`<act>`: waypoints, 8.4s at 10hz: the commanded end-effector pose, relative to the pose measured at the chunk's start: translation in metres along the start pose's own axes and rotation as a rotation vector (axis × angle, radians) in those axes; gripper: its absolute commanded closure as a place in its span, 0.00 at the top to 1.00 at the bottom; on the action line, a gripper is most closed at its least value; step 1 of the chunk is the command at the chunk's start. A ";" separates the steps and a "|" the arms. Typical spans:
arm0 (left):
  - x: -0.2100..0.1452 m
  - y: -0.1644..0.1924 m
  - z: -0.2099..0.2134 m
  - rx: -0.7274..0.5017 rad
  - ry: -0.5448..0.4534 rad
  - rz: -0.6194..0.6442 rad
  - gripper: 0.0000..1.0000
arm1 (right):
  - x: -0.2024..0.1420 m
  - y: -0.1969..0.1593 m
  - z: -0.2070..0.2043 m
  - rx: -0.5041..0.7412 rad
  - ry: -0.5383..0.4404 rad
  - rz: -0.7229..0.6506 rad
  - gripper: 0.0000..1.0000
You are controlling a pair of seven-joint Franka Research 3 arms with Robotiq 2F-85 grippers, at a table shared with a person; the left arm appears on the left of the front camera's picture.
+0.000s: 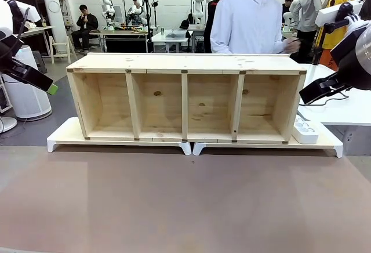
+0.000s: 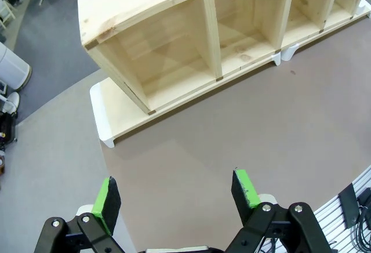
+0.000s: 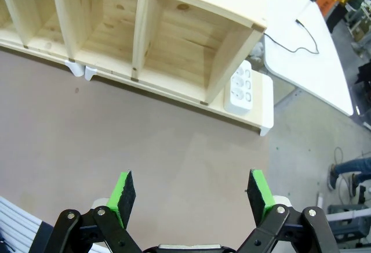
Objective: Perform cable management.
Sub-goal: When the cord part of the Power Cable appears at the lower middle area of the table and stops, grasp the cord part of the Power Cable.
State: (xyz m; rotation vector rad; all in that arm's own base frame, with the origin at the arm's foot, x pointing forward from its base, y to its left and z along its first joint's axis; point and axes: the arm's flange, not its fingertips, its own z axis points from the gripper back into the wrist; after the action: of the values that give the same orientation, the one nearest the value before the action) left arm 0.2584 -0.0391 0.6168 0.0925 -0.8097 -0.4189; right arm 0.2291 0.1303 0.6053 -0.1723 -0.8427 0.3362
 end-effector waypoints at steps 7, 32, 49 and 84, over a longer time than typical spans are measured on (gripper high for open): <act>0.000 0.001 0.000 0.007 0.000 0.001 1.00 | 0.000 -0.001 0.000 -0.001 0.001 -0.002 1.00; 0.000 0.001 0.000 0.007 0.000 0.001 1.00 | 0.000 -0.001 0.000 -0.001 0.001 -0.002 1.00; 0.000 0.001 0.000 0.007 0.000 0.001 1.00 | 0.000 -0.001 0.000 -0.001 0.001 -0.002 1.00; 0.000 0.001 0.000 0.007 0.000 0.001 1.00 | 0.028 0.293 -0.302 0.638 0.350 0.252 1.00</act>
State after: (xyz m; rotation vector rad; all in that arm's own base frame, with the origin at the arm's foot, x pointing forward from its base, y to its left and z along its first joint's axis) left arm 0.2582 -0.0390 0.6170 0.0941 -0.8103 -0.4180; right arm 0.4031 0.4072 0.3449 0.2422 -0.3407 0.7543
